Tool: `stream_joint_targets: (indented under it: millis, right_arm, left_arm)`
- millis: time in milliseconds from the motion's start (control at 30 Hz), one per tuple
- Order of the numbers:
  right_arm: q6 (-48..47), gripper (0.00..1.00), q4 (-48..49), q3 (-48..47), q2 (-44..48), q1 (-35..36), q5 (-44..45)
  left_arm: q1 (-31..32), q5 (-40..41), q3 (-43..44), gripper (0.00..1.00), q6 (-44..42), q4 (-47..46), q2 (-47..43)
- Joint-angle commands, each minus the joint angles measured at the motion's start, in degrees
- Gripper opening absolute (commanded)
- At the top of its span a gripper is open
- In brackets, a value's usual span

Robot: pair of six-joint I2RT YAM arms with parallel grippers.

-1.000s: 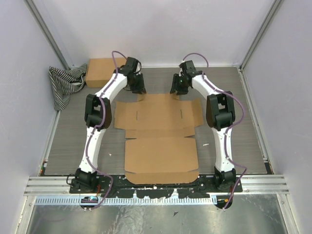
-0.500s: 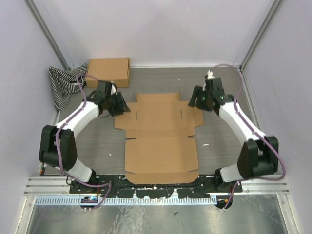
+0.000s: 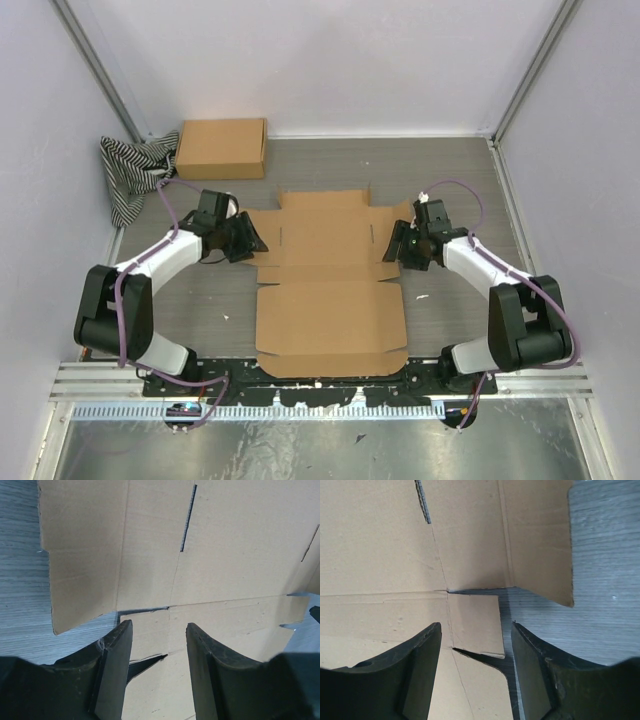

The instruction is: Fold the paper box

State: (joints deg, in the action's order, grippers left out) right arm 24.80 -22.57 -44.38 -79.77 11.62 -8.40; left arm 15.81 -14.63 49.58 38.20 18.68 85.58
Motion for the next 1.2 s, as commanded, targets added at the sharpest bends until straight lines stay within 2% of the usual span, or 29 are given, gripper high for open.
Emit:
stream_joint_targets:
  millis: [0, 400, 867, 1167]
  right_arm:
    - [1.58, 0.63, 5.66, 0.79, -1.27, 0.16, -3.52]
    - [1.22, 0.61, 5.60, -0.27, -4.08, 0.25, -3.02]
    - [1.16, 0.60, 5.88, 0.01, -5.24, 1.93, -2.37]
    - [1.66, 0.58, 5.41, -1.12, -3.63, 4.05, -2.96]
  left_arm:
    - [0.16, -0.96, -0.56, 0.54, 0.24, 0.47, 1.30]
    - [1.57, 0.94, -0.90, 0.53, -2.04, 7.80, 1.41]
    - [6.43, 5.96, -0.63, 0.52, -2.16, 9.10, 5.36]
    - [8.78, 4.80, 0.61, 0.50, -0.45, 8.00, 3.99]
